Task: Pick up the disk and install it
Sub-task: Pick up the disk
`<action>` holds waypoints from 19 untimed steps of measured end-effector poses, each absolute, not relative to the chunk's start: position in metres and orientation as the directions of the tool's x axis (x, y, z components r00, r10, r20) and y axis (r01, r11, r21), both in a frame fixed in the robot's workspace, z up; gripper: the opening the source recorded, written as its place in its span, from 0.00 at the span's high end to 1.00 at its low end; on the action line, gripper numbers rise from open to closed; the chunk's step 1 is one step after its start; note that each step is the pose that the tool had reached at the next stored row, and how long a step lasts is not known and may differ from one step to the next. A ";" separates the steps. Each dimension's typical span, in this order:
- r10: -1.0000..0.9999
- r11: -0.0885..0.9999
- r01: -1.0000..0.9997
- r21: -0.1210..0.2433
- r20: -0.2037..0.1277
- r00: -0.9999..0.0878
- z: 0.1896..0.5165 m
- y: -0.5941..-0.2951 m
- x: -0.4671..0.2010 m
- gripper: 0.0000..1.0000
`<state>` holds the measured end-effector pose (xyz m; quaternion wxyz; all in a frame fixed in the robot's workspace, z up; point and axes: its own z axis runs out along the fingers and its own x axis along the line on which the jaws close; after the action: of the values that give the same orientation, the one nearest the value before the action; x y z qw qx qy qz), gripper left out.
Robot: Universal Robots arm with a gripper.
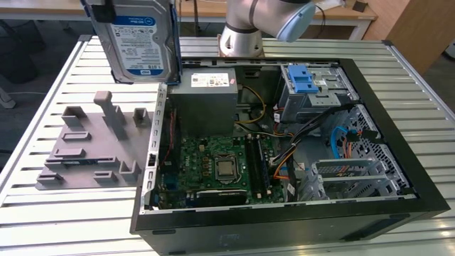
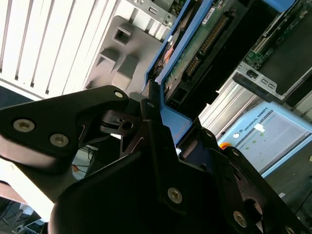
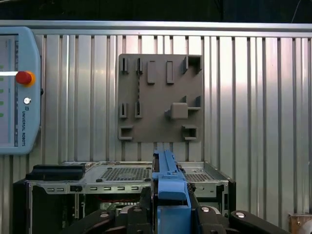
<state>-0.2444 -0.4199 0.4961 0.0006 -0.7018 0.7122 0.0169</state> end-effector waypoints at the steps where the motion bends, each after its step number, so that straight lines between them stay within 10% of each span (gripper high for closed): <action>1: -1.000 0.015 -1.000 0.023 -0.025 -0.015 0.496 -0.420 -0.241 0.64; 19: -1.000 0.014 -1.000 0.024 -0.025 -0.015 0.496 -0.427 -0.195 0.64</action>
<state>-0.1952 -0.4274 0.4961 0.0004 -0.7018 0.7122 0.0172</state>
